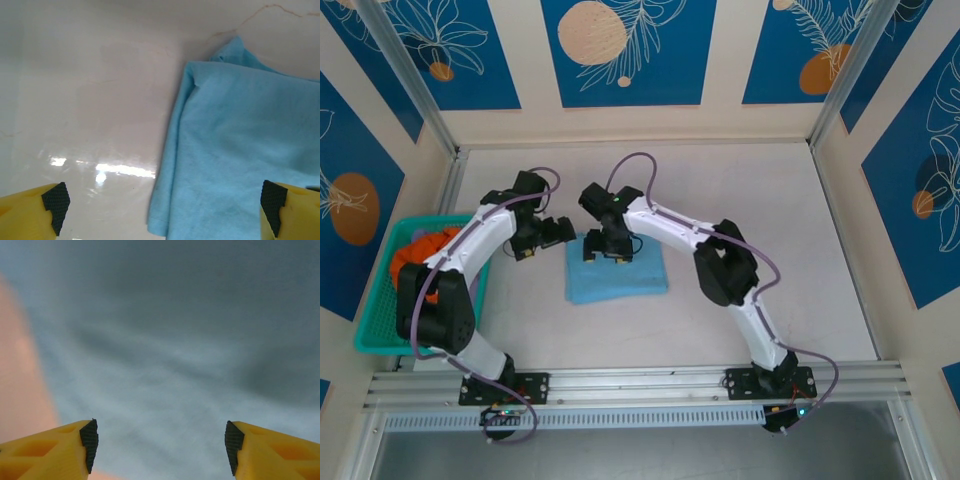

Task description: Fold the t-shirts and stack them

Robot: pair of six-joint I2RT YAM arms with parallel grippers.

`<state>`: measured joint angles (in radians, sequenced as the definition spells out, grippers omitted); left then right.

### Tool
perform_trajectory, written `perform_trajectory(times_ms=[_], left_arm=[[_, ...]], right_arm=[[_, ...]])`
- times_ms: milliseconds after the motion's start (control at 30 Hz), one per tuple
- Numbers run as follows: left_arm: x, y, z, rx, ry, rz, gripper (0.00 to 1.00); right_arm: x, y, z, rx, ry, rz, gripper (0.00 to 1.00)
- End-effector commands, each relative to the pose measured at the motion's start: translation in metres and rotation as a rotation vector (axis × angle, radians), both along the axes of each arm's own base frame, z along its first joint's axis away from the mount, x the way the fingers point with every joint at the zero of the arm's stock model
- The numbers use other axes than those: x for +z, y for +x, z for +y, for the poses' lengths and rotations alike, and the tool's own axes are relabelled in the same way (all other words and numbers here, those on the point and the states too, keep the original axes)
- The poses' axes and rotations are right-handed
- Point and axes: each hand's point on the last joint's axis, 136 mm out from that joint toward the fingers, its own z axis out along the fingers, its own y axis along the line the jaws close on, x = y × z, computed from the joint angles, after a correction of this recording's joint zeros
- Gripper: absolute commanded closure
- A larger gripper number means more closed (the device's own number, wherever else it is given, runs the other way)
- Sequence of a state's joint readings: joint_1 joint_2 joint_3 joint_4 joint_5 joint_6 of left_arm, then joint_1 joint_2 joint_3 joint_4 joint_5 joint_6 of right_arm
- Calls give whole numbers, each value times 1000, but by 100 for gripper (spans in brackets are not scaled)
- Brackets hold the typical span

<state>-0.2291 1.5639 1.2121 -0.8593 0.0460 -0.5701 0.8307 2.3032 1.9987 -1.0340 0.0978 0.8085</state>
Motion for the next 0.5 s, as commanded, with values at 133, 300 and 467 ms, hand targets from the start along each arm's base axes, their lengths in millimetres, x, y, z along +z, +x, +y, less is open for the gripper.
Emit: perform_trajectory(times_ms=[133, 300, 467], left_arm=[[14, -4, 13, 32, 24, -12, 0], [20, 1, -2, -2, -54, -36, 0], [16, 4, -4, 8, -66, -31, 0]], right_arm=[[-50, 24, -89, -194, -282, 153, 31], [-45, 73, -159, -277, -395, 90, 31], [-42, 110, -235, -371, -447, 68, 31]])
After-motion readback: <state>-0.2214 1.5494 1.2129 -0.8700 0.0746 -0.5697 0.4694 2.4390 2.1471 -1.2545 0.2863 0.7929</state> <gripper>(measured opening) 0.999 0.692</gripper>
